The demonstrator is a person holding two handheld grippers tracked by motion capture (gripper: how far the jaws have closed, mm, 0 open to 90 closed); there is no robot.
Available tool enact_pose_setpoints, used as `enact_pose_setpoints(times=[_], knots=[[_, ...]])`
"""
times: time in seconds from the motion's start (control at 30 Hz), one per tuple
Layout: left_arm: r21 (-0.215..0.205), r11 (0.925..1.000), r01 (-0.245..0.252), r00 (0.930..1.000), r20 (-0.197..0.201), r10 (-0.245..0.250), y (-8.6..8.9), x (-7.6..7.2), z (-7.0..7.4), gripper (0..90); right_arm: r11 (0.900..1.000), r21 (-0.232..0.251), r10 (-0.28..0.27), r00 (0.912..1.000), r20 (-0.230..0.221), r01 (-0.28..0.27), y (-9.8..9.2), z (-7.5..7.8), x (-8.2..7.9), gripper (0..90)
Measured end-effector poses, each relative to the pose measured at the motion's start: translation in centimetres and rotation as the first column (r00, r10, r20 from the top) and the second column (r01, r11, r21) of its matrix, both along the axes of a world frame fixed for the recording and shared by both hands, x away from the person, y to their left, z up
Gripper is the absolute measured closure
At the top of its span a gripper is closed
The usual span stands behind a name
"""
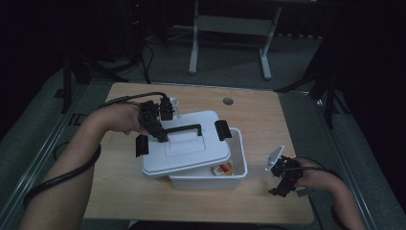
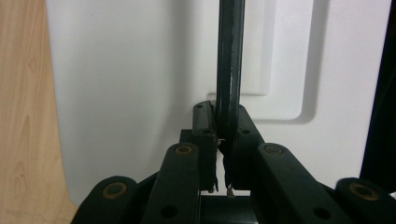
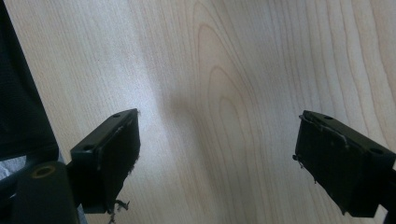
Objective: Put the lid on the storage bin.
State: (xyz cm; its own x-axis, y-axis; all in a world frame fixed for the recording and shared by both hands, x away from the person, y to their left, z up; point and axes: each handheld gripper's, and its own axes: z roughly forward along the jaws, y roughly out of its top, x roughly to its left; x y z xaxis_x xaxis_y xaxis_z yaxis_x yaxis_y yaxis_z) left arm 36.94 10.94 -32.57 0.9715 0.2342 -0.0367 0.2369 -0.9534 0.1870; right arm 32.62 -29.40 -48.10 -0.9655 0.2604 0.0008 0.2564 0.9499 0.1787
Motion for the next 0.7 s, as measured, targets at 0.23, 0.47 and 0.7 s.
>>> enact_pose_setpoints(times=[0.23,0.47,0.7], knots=[[0.001,0.9977,0.068,0.9977,-0.001,-0.068,-2.6,0.1,-0.3,83.3,1.000,0.012,0.010,1.0000,0.001,-0.010,0.3,0.3,-0.1,13.8],[-0.009,0.9929,0.118,0.9929,-0.008,-0.118,-5.0,0.5,-0.8,83.3,1.000,0.015,0.027,0.9996,0.003,-0.027,0.6,0.4,-0.2,13.8],[-0.005,0.9895,0.144,0.9894,-0.015,-0.145,-6.7,1.1,-1.8,83.3,0.999,0.020,0.030,0.9995,0.003,-0.030,0.7,0.4,-0.2,13.9]])
